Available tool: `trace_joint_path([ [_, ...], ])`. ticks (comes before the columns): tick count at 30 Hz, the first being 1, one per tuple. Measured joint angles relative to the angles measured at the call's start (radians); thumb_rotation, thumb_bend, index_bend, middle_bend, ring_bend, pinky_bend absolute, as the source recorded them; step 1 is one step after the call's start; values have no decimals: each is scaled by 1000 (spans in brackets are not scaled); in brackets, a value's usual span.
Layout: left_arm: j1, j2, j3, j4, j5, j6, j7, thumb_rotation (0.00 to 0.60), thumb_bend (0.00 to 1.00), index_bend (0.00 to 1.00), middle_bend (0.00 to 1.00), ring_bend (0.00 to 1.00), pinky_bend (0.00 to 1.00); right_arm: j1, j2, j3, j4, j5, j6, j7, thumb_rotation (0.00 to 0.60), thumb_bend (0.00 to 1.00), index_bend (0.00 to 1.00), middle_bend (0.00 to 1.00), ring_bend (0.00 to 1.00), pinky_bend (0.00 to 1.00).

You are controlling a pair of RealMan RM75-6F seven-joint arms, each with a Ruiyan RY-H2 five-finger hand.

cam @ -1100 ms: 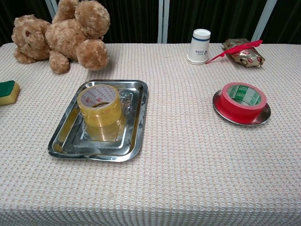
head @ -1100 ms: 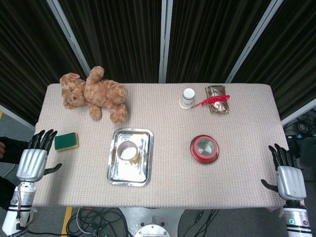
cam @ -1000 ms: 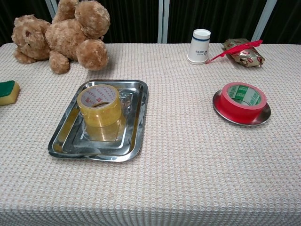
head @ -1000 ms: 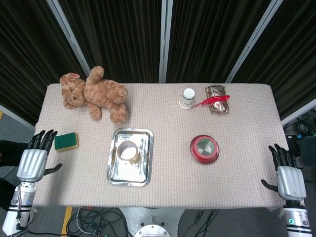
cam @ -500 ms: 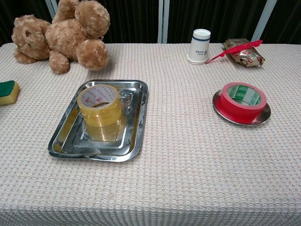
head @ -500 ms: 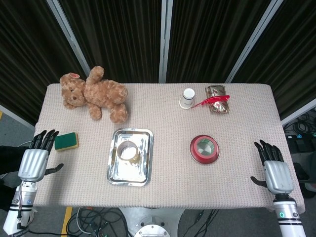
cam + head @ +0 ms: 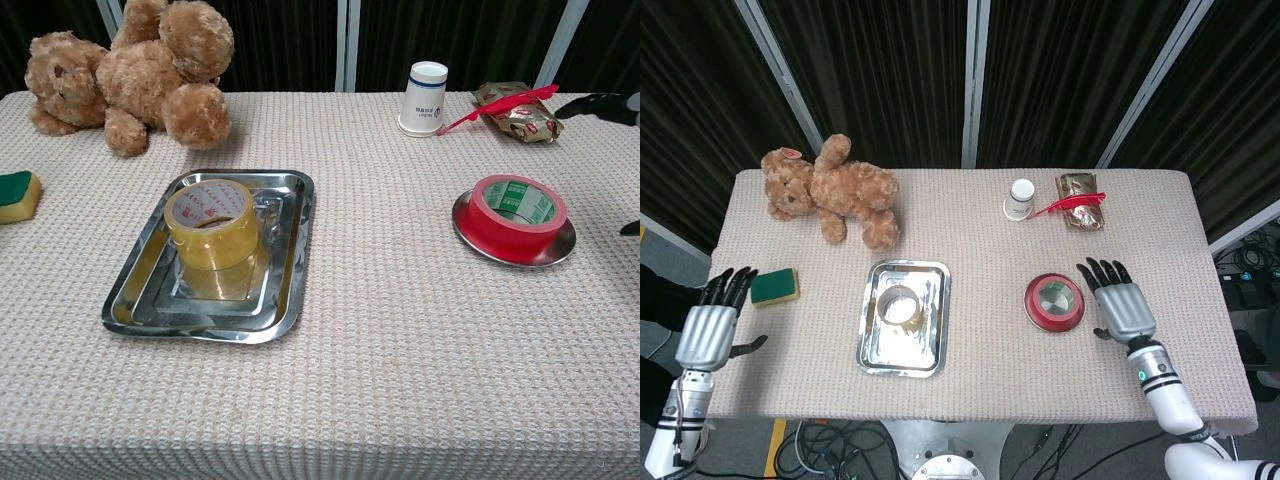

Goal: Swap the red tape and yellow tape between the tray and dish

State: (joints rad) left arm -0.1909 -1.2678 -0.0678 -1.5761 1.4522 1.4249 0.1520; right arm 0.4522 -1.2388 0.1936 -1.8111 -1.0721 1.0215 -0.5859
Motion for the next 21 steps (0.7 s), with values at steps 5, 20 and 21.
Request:
trace_joint_path([
  [5,2,0,4,9,-6,-10,-17,600,75,43,47,0,112,95,-64,3,17,143,-35,-112,600,7,0,0,0,0],
  [20,8,0,8,23,-8,-12,-31,600,76,43,47,0,112,229,-178,-45,119,310,-61,-176,600,36,0,22,0,0],
  [21,8,0,9,23,-8,-13,-32,600,75,43,48,0,112,230,-182,-47,122,309,-60,-170,600,39,0,26,0,0],
])
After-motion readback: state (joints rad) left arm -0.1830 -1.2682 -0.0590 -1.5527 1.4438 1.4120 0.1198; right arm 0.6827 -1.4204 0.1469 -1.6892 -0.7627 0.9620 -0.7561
